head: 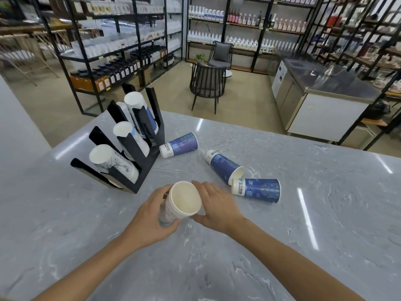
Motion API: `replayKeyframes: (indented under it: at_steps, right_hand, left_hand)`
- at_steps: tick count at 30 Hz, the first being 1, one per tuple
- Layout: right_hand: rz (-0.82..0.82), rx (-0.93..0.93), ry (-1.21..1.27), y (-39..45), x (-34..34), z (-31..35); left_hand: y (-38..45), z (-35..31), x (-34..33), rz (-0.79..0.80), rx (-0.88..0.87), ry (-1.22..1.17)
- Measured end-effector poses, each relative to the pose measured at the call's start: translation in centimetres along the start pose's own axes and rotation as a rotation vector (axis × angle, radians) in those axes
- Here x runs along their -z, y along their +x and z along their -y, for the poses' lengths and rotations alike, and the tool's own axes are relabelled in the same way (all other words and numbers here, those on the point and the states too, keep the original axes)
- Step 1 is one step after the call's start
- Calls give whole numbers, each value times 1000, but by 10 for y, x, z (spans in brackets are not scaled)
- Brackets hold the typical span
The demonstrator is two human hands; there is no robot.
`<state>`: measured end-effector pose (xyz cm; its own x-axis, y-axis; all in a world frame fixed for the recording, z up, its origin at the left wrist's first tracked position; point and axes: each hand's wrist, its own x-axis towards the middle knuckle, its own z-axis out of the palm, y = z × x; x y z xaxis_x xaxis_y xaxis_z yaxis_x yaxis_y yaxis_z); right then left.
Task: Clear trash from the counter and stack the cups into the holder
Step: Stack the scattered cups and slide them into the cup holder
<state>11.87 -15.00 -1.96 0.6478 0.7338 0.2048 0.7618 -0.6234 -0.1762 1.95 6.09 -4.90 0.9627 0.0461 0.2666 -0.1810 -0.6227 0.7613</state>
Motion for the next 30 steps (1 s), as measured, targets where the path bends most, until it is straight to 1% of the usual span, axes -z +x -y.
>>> replayKeyframes:
  at_steps: [4, 5, 7, 9, 15, 18, 24, 28, 30]
  right_hand:
    - [57, -96, 201, 16, -17, 16]
    - [83, -111, 212, 20, -21, 19]
    - [146, -101, 148, 26, -30, 24]
    - [198, -75, 88, 32, -36, 31]
    - [260, -83, 109, 48, -50, 44]
    - [257, -92, 157, 54, -54, 46]
    - [240, -114, 208, 65, -62, 50]
    - [240, -136, 202, 62, -67, 48]
    - [237, -141, 195, 60, -67, 48]
  left_hand:
    - [-5, 16, 17, -66, 81, -107]
    - [-6, 21, 20, -80, 96, -135]
    - [-8, 28, 26, -79, 113, -159]
    - [-10, 34, 31, -45, 114, -157]
    - [-13, 49, 47, -12, 117, -161]
    - [-14, 54, 53, -29, 130, -155]
    - [-13, 70, 50, -78, 214, -183]
    - [-16, 76, 43, -76, 204, -104]
    - [-17, 77, 42, -73, 222, -105]
